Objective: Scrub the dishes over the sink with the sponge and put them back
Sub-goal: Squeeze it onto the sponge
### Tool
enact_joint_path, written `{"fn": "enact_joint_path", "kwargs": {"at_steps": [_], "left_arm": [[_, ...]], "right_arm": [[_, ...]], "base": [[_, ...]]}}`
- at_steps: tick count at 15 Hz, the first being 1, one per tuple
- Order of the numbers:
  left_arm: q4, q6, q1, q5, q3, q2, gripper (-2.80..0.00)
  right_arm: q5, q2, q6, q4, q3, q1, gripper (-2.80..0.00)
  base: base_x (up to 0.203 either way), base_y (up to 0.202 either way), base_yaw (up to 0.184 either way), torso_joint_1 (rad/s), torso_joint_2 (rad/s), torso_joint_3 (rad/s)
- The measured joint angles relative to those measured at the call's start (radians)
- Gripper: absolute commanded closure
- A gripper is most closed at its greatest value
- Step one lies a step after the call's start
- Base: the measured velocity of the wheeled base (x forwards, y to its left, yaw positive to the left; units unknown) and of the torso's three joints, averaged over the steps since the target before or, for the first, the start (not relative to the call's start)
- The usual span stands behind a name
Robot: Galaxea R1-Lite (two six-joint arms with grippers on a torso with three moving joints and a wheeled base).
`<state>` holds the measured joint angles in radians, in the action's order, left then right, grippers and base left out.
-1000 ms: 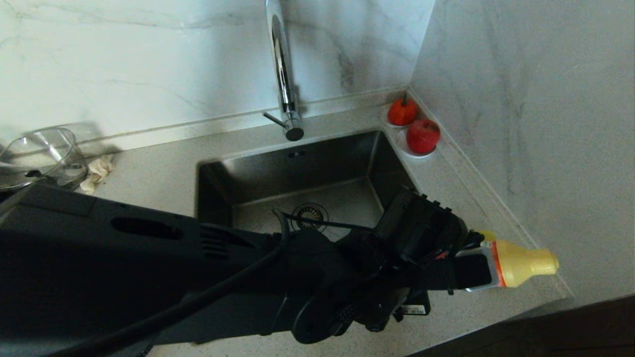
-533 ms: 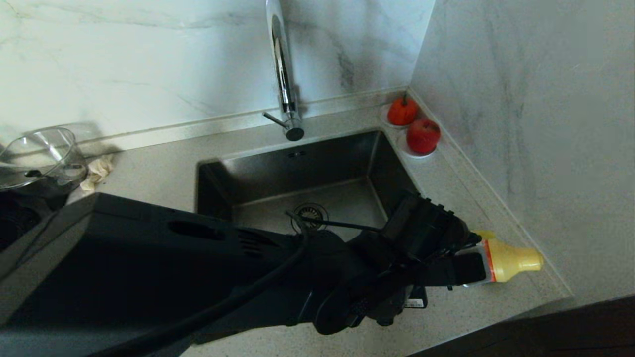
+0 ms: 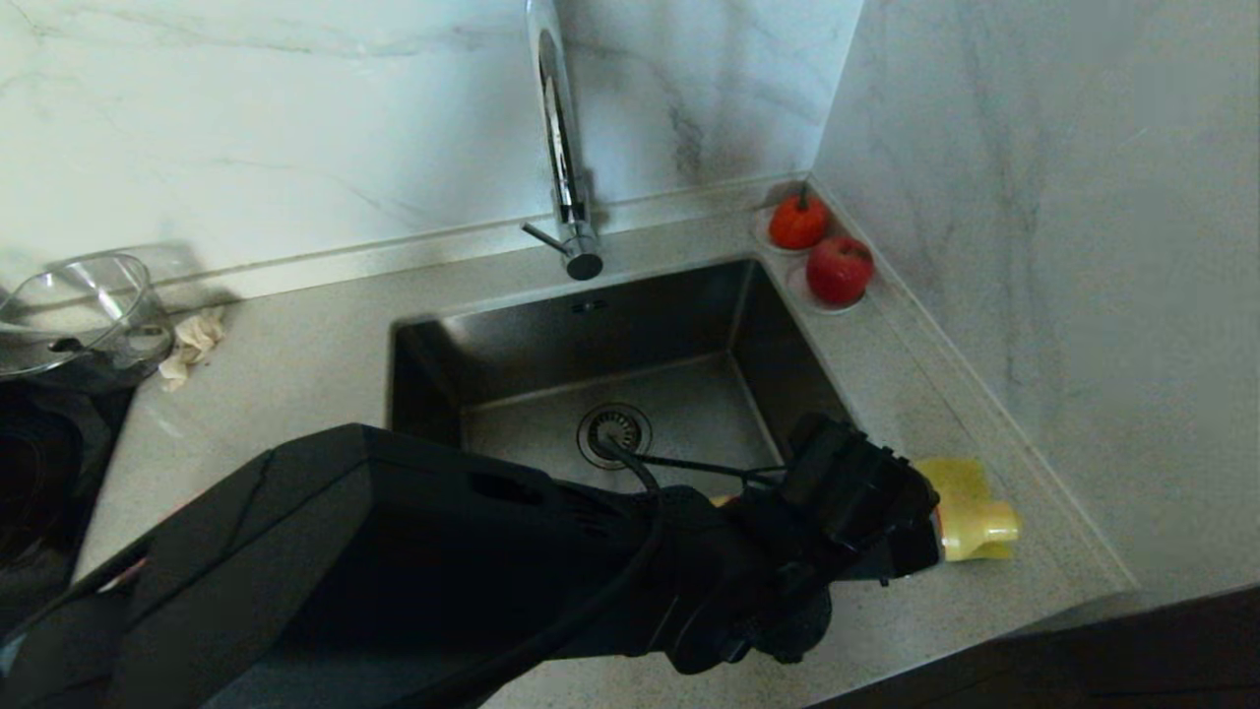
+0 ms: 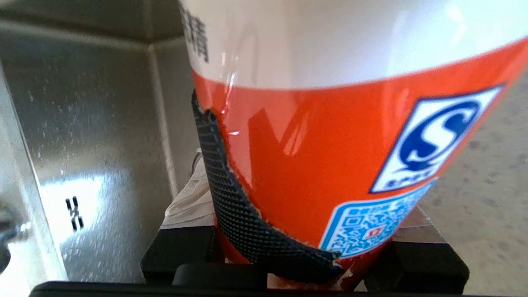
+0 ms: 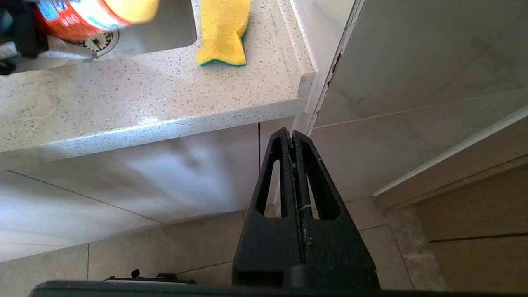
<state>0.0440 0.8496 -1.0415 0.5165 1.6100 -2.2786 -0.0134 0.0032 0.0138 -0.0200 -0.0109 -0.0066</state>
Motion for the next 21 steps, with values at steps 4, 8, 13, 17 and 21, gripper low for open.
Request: {"fn": "enact_joint_path", "kwargs": {"at_steps": [4,8,13,17,21], "left_arm": [[-0.005,0.001,0.001,0.038,0.018,-0.020,0.00],[-0.010,0.003,0.007,0.129,0.094,-0.059,0.00],[-0.014,0.007,0.012,0.196,0.240,-0.138,0.00],[-0.012,0.060,0.011,0.234,0.284,-0.181,0.00],[-0.011,0.097,0.010,0.266,0.306,-0.198,0.00]], "right_arm": [[0.000,0.000,0.000,0.000,0.000,0.000,0.00],[0.000,0.000,0.000,0.000,0.000,0.000,0.00],[0.000,0.000,0.000,0.000,0.000,0.000,0.00],[0.000,0.000,0.000,0.000,0.000,0.000,0.00],[0.000,0.000,0.000,0.000,0.000,0.000,0.00]], "base": [[0.000,0.000,0.000,0.000,0.00,0.000],[0.000,0.000,0.000,0.000,0.00,0.000],[0.000,0.000,0.000,0.000,0.00,0.000],[0.000,0.000,0.000,0.000,0.00,0.000],[0.000,0.000,0.000,0.000,0.00,0.000]]}}
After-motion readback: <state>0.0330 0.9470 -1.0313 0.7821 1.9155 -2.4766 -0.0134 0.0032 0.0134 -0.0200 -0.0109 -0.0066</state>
